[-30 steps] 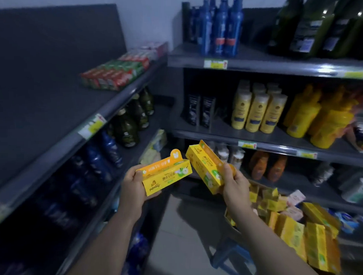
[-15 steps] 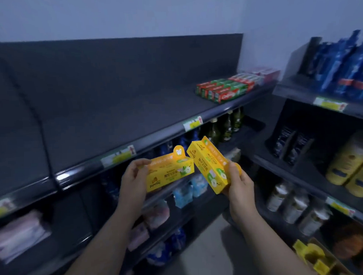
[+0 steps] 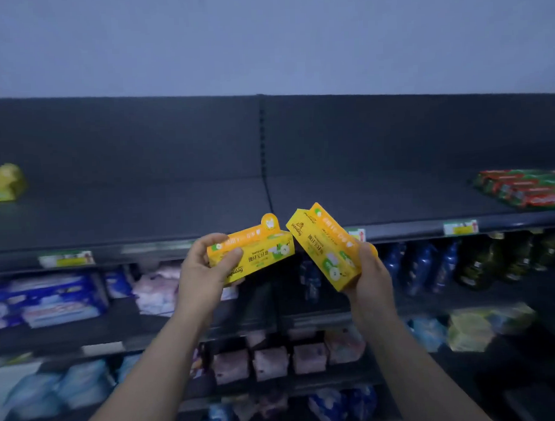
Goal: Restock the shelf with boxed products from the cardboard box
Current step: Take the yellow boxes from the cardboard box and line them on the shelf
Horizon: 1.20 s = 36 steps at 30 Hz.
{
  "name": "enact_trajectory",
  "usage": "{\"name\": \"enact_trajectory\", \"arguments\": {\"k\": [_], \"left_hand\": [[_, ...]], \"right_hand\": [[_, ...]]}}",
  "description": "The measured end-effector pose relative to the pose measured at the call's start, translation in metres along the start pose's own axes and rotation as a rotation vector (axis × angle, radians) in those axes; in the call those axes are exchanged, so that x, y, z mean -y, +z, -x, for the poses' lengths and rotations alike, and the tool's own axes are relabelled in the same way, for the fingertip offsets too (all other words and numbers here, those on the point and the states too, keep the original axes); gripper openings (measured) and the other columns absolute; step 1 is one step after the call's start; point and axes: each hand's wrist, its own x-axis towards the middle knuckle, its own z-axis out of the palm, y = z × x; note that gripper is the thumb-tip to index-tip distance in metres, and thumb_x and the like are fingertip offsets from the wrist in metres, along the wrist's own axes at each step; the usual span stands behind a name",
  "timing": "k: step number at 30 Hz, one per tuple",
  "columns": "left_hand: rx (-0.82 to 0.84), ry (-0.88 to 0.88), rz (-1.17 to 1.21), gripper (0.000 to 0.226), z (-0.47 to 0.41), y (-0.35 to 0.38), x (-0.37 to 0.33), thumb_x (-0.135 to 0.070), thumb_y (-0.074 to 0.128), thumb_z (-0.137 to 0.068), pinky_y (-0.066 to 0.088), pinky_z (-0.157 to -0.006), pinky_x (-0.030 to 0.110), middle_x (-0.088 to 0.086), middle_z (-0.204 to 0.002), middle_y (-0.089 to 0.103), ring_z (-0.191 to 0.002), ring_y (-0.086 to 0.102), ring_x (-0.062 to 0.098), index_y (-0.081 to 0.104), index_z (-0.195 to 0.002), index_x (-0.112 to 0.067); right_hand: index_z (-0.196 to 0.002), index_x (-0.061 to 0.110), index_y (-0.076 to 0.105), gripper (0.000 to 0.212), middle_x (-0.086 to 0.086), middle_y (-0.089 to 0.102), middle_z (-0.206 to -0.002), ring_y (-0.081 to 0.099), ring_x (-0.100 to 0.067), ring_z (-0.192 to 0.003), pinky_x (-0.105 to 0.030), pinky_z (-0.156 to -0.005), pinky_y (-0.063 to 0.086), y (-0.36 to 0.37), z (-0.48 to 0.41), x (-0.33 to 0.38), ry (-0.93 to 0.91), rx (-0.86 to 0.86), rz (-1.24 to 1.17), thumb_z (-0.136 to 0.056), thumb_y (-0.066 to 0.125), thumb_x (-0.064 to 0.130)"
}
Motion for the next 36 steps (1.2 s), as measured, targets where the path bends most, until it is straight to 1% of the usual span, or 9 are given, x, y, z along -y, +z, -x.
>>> {"name": "enact_trajectory", "arguments": {"k": [7, 11, 14, 17, 20, 23, 27, 33, 36], "left_hand": [[-0.131, 0.065, -0.028, 0.027, -0.027, -0.117, -0.034, -0.01, 0.071, -0.083, 0.06, -0.062, 0.038, 0.002, -0.087, 0.06, -0.068, 0.063, 0.014, 0.06, -0.107, -0.014], [-0.183, 0.1, -0.051, 0.027, -0.047, -0.193, -0.048, -0.01, 0.071, -0.082, 0.056, -0.056, 0.026, 0.002, -0.089, 0.06, -0.066, 0.063, 0.011, 0.06, -0.107, -0.015], [-0.213, 0.106, -0.063, 0.027, -0.058, -0.244, -0.056, -0.009, 0.07, -0.084, 0.052, -0.051, 0.02, 0.003, -0.093, 0.061, -0.062, 0.064, 0.006, 0.059, -0.108, -0.014], [-0.237, 0.114, -0.082, 0.028, -0.069, -0.292, -0.06, -0.01, 0.071, -0.083, 0.056, -0.056, 0.024, 0.006, -0.1, 0.065, -0.07, 0.067, 0.012, 0.059, -0.109, -0.015], [-0.271, 0.118, -0.134, 0.028, -0.082, -0.337, -0.06, -0.013, 0.071, -0.084, 0.06, -0.065, 0.03, 0.004, -0.105, 0.066, -0.084, 0.069, 0.02, 0.059, -0.109, -0.02], [-0.331, 0.128, -0.175, 0.035, -0.098, -0.378, -0.06, -0.016, 0.071, -0.084, 0.06, -0.071, 0.036, 0.004, -0.109, 0.065, -0.093, 0.067, 0.022, 0.057, -0.115, -0.027], [-0.479, 0.125, -0.146, 0.062, -0.124, -0.422, -0.061, -0.017, 0.071, -0.084, 0.057, -0.08, 0.043, 0.001, -0.114, 0.061, -0.097, 0.065, 0.02, 0.04, -0.137, -0.023], [-0.626, 0.104, -0.147, 0.055, -0.182, -0.494, -0.057, -0.032, 0.078, -0.076, 0.056, -0.085, 0.045, 0.011, -0.109, 0.068, -0.095, 0.068, 0.024, 0.054, -0.118, -0.005], [-0.684, 0.134, -0.119, 0.046, -0.211, -0.522, -0.056, -0.026, 0.074, -0.082, 0.056, -0.085, 0.047, 0.013, -0.109, 0.067, -0.096, 0.067, 0.027, 0.055, -0.117, -0.003]], "right_hand": [[-0.11, 0.02, 0.065, 0.03, -0.007, 0.071, -0.106, 0.068, -0.022, -0.091, -0.041, -0.079, 0.053, 0.125, 0.023, -0.027, 0.073, 0.173, -0.035, -0.101, 0.042, 0.038], [-0.102, 0.014, 0.064, 0.022, -0.008, 0.073, -0.096, 0.069, -0.019, -0.079, -0.037, -0.071, 0.054, 0.199, 0.045, -0.049, 0.108, 0.275, -0.054, -0.096, 0.054, 0.033], [-0.107, 0.01, 0.063, 0.021, -0.01, 0.073, -0.105, 0.07, -0.024, -0.09, -0.04, -0.082, 0.054, 0.248, 0.06, -0.07, 0.111, 0.387, -0.057, -0.091, 0.063, 0.024], [-0.108, 0.005, 0.059, 0.027, -0.017, 0.07, -0.111, 0.068, -0.033, -0.101, -0.047, -0.087, 0.054, 0.292, 0.072, -0.093, 0.114, 0.486, -0.02, -0.083, 0.07, 0.008], [-0.111, 0.004, 0.056, 0.036, -0.019, 0.069, -0.108, 0.067, -0.033, -0.093, -0.052, -0.083, 0.053, 0.333, 0.075, -0.113, 0.132, 0.507, 0.056, -0.079, 0.073, 0.004], [-0.107, 0.005, 0.057, 0.032, -0.014, 0.07, -0.099, 0.066, -0.031, -0.089, -0.047, -0.085, 0.053, 0.373, 0.07, -0.127, 0.12, 0.52, 0.096, -0.08, 0.072, 0.002], [-0.109, 0.003, 0.058, 0.035, -0.017, 0.07, -0.107, 0.067, -0.033, -0.097, -0.048, -0.089, 0.053, 0.425, 0.051, -0.141, 0.098, 0.554, 0.173, -0.078, 0.075, 0.005], [-0.107, 0.007, 0.061, 0.033, -0.011, 0.071, -0.104, 0.067, -0.026, -0.093, -0.038, -0.083, 0.054, 0.513, 0.002, -0.161, 0.047, 0.665, 0.298, -0.078, 0.075, 0.002], [-0.104, 0.015, 0.062, 0.034, -0.004, 0.071, -0.099, 0.067, -0.021, -0.089, -0.031, -0.077, 0.052, 0.554, -0.02, -0.176, 0.024, 0.731, 0.369, -0.075, 0.078, 0.005]]}}
